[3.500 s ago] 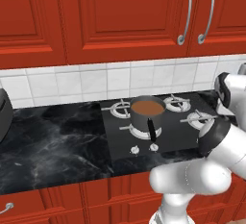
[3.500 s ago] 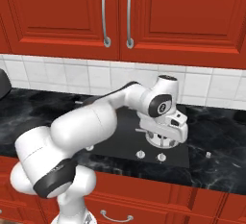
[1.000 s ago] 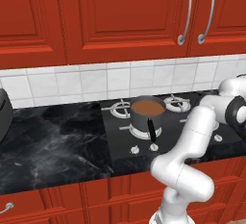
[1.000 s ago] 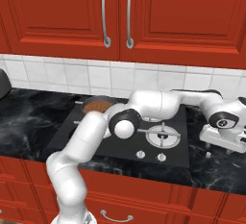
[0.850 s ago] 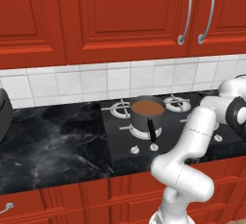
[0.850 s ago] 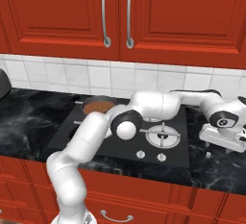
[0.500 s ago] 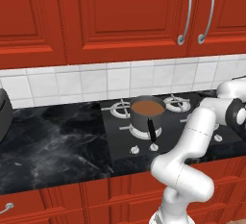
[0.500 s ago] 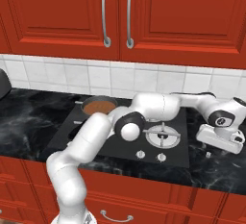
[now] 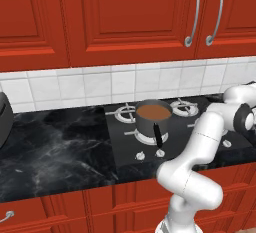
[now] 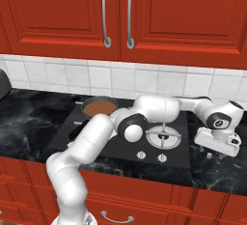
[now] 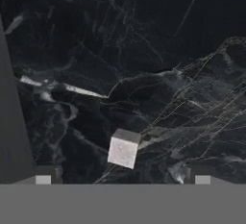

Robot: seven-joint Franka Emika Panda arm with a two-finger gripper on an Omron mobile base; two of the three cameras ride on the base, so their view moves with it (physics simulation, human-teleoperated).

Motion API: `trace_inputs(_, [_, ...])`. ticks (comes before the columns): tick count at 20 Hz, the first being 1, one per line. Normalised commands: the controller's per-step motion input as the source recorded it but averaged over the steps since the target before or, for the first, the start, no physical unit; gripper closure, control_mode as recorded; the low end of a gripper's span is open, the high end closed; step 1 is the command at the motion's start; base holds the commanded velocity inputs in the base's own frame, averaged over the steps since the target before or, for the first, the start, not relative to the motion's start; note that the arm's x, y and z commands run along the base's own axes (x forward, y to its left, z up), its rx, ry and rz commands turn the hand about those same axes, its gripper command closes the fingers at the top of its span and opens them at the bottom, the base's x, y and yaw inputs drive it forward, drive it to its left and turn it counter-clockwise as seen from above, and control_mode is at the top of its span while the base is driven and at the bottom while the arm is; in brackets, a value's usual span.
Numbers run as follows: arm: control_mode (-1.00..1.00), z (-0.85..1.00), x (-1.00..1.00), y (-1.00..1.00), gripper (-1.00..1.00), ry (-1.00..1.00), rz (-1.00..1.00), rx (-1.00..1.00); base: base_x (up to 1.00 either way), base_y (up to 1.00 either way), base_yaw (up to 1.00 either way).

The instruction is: Pick up the sugar cube(s) and place them in the saucepan with hot chocolate.

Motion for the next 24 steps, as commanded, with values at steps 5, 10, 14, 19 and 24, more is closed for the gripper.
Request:
trace_inputs(5, [-1.0, -0.18, 0.27, 0.0, -1.0, 0.0, 0.0, 0.0, 0.0, 0.0, 0.0])
trace_inputs(10, [-1.0, -0.16, 0.25, 0.0, -1.0, 0.0, 0.0, 0.0, 0.0, 0.0, 0.0])
trace_inputs(14, [-1.0, -0.15, 0.07, -0.06, -1.0, 0.0, 0.0, 0.0, 0.0, 0.0, 0.0])
trace_inputs(19, [-1.0, -0.14, -0.04, -0.03, -1.0, 0.03, 0.0, 0.0, 0.0, 0.0, 0.0])
trace_inputs(24, [-1.0, -0.07, -0.05, 0.01, -1.0, 0.09, -0.01, 0.0, 0.0, 0.0, 0.0])
